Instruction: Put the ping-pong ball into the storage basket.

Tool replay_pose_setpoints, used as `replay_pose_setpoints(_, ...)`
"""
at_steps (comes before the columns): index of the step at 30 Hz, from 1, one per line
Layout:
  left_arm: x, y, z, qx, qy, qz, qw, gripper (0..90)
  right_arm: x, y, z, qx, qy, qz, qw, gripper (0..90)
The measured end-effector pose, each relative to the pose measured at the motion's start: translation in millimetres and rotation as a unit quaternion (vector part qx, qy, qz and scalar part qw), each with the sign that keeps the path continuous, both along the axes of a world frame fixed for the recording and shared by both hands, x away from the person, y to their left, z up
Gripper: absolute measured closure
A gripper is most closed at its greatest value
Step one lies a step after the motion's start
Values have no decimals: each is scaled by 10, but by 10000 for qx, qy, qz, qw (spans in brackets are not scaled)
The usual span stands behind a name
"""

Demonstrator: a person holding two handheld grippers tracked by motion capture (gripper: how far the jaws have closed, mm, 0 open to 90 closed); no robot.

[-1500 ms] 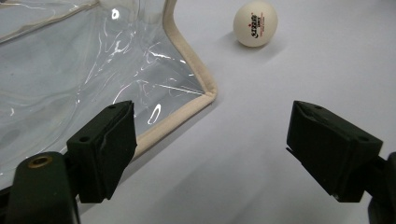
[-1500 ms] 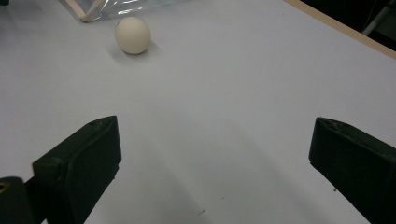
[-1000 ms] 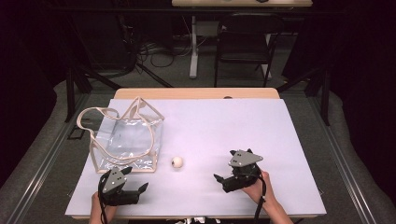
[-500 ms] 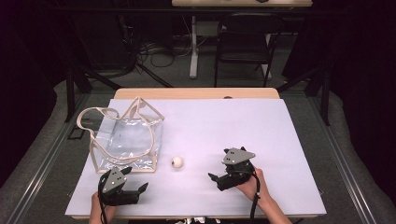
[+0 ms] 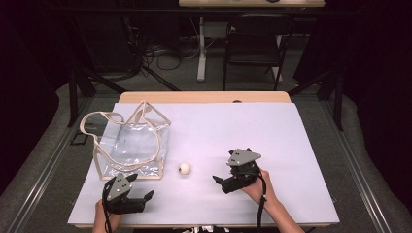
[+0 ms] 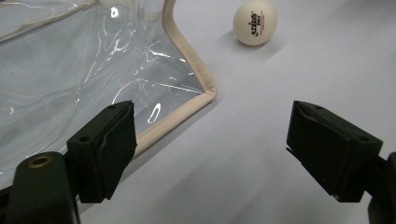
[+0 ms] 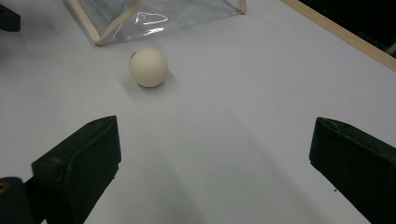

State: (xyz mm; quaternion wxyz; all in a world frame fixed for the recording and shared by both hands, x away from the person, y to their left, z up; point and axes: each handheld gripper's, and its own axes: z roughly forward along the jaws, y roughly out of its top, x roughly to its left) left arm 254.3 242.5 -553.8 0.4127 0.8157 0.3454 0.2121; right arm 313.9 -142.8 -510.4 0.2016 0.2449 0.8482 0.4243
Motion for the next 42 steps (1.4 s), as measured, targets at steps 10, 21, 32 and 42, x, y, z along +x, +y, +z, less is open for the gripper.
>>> replay_pose_setpoints(10, -1, 3, 3, 12, -13, -11, 10000, 164, 68, 82, -6, -37, 53, 41, 10000, 18)
replay_pose_setpoints(21, 0, -3, 1, 7, -2, -15, 10000, 163, 139, 157, 2, -67, 97, 82, 9999, 19)
replay_pose_setpoints(32, 2, -2, 0, 1, -2, -9, 10000, 164, 202, 258, -6, -77, 180, 166, 9997, 19)
replay_pose_setpoints(42, 3, 1, 1, 14, -8, -7, 10000, 163, 258, 344, -2, -90, 216, 212, 9995, 19)
